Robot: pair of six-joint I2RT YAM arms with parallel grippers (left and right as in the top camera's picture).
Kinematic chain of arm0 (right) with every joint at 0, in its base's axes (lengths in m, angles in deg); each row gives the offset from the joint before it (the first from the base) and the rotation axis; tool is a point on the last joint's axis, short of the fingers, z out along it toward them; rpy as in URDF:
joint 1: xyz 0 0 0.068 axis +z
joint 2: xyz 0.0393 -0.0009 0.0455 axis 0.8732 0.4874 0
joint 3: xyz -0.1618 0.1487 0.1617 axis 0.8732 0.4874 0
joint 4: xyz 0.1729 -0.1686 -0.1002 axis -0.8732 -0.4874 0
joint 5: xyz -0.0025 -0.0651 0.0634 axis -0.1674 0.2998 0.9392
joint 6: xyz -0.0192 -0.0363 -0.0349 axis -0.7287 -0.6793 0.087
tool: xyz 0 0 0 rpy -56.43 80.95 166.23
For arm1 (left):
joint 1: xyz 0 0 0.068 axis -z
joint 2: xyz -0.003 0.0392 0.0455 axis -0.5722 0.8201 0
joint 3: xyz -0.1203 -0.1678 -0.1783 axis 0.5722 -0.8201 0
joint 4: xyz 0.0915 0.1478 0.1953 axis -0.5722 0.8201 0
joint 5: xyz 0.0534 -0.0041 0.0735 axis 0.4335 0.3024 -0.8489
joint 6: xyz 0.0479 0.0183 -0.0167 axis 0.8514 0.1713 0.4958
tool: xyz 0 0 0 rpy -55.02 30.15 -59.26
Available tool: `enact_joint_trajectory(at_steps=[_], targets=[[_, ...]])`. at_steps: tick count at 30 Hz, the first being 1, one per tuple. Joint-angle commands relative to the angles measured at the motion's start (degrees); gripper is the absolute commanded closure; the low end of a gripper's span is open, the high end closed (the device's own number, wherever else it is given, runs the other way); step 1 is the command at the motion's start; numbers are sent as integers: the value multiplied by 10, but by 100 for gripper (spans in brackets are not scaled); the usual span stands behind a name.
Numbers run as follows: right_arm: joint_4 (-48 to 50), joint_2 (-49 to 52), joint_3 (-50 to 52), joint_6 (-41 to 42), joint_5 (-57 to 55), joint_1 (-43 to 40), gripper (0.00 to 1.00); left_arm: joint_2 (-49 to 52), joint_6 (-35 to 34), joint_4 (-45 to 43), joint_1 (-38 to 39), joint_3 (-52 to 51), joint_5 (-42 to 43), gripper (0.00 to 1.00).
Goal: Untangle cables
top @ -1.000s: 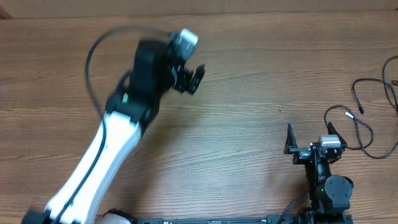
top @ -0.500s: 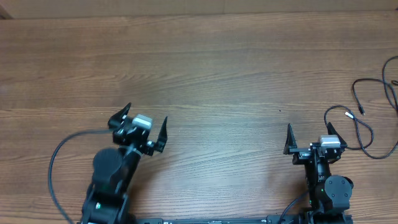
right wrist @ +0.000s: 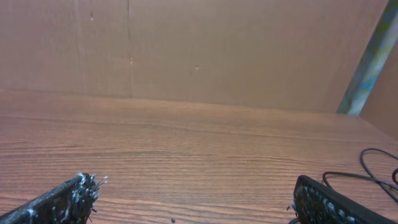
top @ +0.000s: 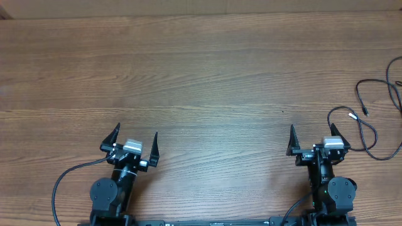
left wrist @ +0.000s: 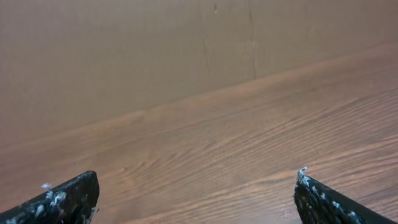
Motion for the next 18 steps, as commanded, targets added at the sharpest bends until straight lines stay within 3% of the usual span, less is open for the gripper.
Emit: enact_joint_trajectory(at_steps=[1,13,15,18], targets=[[3,-5,5,7,-2,4,0,-27,20,2,-18,-8,8,0],[3,-5,5,7,-2,4,0,-80,36,80,-83,-8,-8,0],[3,-5,5,7,-2,4,0,-80,4,80,-82,-8,-10,0],[3,-5,5,7,-2,4,0,-80,-118,83,-83,-8,-75,0]])
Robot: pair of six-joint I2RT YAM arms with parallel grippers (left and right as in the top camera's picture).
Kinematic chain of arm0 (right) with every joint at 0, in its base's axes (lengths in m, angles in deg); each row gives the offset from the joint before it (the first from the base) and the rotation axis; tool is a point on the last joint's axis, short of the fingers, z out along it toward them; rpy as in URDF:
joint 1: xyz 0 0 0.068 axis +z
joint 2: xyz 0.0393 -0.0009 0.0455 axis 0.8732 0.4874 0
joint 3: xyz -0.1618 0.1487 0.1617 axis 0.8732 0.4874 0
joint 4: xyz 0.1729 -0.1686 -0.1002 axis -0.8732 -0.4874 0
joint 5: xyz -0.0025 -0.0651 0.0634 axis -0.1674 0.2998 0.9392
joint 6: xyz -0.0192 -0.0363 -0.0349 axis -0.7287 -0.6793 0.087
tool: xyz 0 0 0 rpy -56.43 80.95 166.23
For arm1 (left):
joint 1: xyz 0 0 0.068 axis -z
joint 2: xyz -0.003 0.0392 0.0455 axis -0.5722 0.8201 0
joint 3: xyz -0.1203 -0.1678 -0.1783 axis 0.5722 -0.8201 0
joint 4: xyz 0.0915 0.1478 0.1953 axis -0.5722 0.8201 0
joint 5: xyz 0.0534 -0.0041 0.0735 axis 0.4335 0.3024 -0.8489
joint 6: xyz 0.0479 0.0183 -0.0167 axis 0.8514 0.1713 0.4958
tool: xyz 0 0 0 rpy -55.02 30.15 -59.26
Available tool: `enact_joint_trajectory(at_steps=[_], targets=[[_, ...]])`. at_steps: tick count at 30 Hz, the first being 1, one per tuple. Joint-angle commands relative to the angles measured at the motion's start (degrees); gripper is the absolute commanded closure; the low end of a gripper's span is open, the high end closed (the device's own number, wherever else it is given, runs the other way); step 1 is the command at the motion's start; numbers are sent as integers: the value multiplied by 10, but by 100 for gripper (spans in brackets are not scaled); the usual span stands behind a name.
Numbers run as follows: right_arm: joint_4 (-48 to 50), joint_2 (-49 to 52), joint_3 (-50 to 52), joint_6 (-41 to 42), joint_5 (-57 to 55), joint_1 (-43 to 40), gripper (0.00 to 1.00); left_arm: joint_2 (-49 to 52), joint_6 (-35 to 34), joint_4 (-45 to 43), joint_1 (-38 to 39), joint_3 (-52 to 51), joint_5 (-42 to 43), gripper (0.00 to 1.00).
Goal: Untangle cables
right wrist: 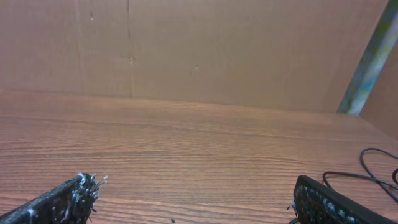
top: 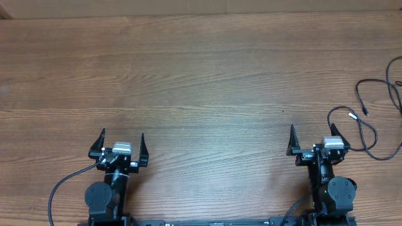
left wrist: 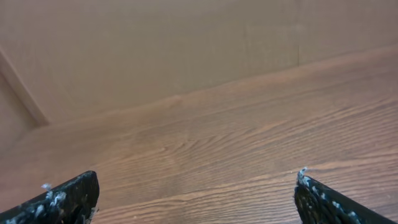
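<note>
Thin black cables (top: 370,129) lie in loose loops at the table's right edge, running off the frame; a stretch of cable (right wrist: 373,168) shows at the far right of the right wrist view. My right gripper (top: 312,137) stands open just left of the nearest loop, nothing between its fingers. My left gripper (top: 121,142) is open near the front left, far from the cables, with bare wood between its fingertips (left wrist: 68,196).
The wooden table (top: 201,81) stretches across the overhead view. A brown cardboard wall (right wrist: 199,50) rises behind its far edge, with a grey-green strip (right wrist: 370,59) at the right. Both arm bases sit at the front edge.
My left gripper has drawn back and to the left and straightened to face the far wall; its wrist view now shows the wall's left corner. The right arm and cables have not moved.
</note>
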Motion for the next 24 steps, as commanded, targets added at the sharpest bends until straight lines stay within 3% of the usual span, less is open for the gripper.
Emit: enact_joint_trajectory(at_steps=[1,5,13,24], targets=[[3,-5,5,6,-2,4,0,-6,-142,2,-3,-3,-85,0],[3,-5,5,6,-2,4,0,-6,-196,-3,-3,-3,-128,0],[3,-5,5,6,-2,4,0,-6,-140,-2,-2,-3,-124,0],[3,-5,5,6,-2,4,0,-5,-140,-2,-2,-2,-123,0]])
